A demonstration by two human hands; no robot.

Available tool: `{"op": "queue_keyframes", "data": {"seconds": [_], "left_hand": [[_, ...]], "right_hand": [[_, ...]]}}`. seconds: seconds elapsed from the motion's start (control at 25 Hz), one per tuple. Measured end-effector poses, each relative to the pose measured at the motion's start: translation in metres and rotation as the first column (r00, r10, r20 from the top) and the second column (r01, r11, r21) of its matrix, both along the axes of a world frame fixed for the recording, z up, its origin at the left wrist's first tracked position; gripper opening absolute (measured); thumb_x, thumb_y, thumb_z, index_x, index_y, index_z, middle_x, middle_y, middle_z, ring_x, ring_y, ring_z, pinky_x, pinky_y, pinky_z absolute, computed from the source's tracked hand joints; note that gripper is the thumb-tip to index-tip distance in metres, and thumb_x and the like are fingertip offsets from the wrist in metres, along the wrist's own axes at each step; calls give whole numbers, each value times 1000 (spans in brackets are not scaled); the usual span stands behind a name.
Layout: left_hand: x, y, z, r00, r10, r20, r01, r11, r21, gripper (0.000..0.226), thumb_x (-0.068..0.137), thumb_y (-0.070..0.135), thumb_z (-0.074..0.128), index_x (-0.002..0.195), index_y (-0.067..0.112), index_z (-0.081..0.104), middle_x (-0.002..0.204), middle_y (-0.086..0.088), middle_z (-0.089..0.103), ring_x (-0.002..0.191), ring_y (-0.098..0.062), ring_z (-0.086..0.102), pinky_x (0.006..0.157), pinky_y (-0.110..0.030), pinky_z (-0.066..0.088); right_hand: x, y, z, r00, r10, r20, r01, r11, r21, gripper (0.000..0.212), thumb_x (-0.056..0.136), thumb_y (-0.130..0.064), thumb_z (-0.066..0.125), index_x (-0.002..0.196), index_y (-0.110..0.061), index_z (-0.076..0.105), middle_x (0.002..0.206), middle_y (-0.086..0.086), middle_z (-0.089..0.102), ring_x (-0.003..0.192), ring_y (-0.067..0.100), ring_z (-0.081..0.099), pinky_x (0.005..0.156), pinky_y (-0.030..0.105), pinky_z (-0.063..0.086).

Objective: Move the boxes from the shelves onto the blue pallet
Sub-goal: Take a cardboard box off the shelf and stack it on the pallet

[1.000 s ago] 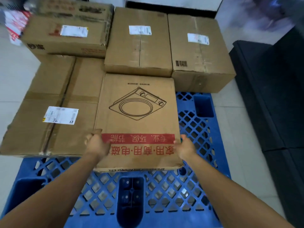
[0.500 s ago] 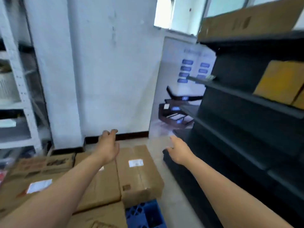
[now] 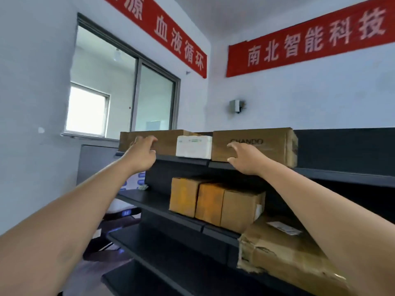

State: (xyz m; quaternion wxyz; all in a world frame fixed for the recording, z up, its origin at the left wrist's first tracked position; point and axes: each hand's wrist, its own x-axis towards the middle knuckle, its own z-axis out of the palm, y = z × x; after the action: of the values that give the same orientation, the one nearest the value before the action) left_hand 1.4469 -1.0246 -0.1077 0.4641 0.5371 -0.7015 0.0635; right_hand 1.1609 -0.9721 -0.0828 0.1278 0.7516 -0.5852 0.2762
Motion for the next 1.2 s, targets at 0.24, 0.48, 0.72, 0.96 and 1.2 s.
{"op": "queue_keyframes", "data": {"seconds": [0.24, 0.48, 0.72, 0.96, 1.2], "left_hand": [[-163, -67, 45, 990, -139, -10, 139, 990, 13, 45, 92, 16, 45, 136, 18, 38, 135, -15, 36, 122, -35, 44, 96, -38, 44], [-226, -145, 54, 985, -171, -15, 171, 984, 51, 55, 94, 16, 47, 146, 23, 31, 151, -18, 18, 138, -37, 29, 111, -41, 27], [-248, -237, 75, 983, -149, -106, 149, 989, -3, 56, 92, 14, 46, 145, 21, 29, 144, -16, 20, 136, -38, 26, 110, -46, 29], [-198, -301, 64, 977, 66, -204, -55, 997, 56, 56, 86, 8, 43, 141, 17, 32, 140, -20, 22, 127, -42, 29, 105, -46, 35], [-102, -311, 55, 966, 230, -122, -219, 971, 94, 55, 86, 17, 50, 139, 13, 32, 138, -21, 30, 120, -41, 44, 101, -47, 40]], "right_hand": [[-166, -42, 40, 978, -197, 69, 204, 973, -109, 54, 95, -23, 50, 145, -13, 34, 148, 11, 38, 132, 28, 42, 103, 35, 39], [-218, -110, 49, 932, -259, 255, 318, 920, -228, 63, 91, -34, 56, 146, -16, 30, 148, 15, 32, 135, 36, 32, 103, 44, 38], [-236, -161, 67, 890, -182, 418, 336, 882, -331, 67, 91, -42, 55, 146, -16, 27, 148, 13, 33, 135, 31, 34, 104, 41, 38], [-187, -200, 97, 968, -150, 201, 237, 809, -539, 46, 97, -28, 44, 139, -11, 39, 144, 14, 38, 132, 31, 37, 105, 42, 36], [-75, -272, 89, 977, 148, 153, -73, 908, -413, 38, 99, -16, 38, 136, -9, 43, 140, 15, 42, 117, 28, 50, 84, 25, 36]]}}
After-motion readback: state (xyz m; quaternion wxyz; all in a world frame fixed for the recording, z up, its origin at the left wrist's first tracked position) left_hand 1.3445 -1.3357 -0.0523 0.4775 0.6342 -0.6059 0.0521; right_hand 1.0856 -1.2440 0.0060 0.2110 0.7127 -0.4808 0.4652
